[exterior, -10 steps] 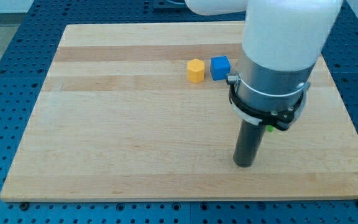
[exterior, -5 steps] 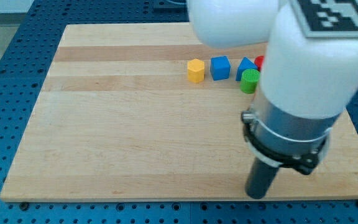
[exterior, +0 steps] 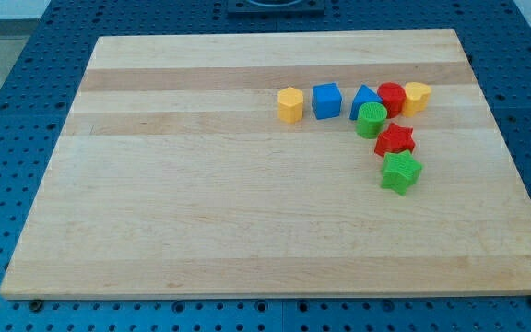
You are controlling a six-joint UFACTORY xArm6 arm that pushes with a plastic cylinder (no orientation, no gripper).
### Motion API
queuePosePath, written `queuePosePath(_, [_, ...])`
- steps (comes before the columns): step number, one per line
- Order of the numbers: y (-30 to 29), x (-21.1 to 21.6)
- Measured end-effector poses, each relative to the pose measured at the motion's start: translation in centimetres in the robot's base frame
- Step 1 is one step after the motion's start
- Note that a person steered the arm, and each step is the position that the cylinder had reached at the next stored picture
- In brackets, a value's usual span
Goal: Push yellow heart above the blue cube
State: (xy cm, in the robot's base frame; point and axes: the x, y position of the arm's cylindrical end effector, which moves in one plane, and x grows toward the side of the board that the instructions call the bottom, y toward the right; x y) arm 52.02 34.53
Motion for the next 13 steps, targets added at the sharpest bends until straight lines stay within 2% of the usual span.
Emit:
queuePosePath(1, [0.0,-2.7])
queuePosePath(3, [-0.2,-13.7])
queuePosePath(4, [-2.3,-16.1])
queuePosePath(6, [-4.9,-15.4])
queuePosePath(8, [-14.3,-15.7])
queuePosePath(9, [-17.3,-18.7])
queuePosePath(10, [-17.9,-21.7])
queuePosePath(12, [-14.6,-22.8])
queuePosePath(13, [-16.6,-25.8])
